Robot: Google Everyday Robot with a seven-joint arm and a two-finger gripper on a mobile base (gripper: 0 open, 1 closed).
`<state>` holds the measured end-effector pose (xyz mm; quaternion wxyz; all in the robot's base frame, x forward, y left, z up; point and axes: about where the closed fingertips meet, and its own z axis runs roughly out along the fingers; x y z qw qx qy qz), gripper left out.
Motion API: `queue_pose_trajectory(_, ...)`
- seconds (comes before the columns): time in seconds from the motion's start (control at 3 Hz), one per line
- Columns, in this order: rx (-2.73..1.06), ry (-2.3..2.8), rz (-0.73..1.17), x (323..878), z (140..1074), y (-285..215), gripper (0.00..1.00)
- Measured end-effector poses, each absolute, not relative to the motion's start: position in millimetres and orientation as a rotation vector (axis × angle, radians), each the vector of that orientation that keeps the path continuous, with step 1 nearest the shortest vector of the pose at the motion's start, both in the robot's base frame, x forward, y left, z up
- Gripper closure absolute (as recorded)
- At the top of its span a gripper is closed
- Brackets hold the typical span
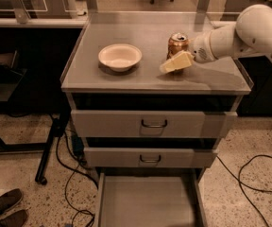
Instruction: Place orange can into bottom drawer
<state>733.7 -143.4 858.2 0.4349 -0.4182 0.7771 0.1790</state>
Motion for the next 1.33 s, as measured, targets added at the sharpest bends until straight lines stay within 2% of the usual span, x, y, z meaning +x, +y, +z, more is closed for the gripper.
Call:
queue_pose_trajectory(0.33,-1.041,1.935,0.446,733.7,858.2,-143.3,0.43)
queue_pose_trajectory(0.67,-1.041,1.935,0.446,733.7,858.2,-143.3,0.72)
queue_pose_trajectory(1.0,-1.041,1.935,0.446,733.7,858.2,-143.3,0.96)
queue_pose_trajectory(1.33,-1.046,1.936,0.444,730.8,859.7,-143.4,1.00)
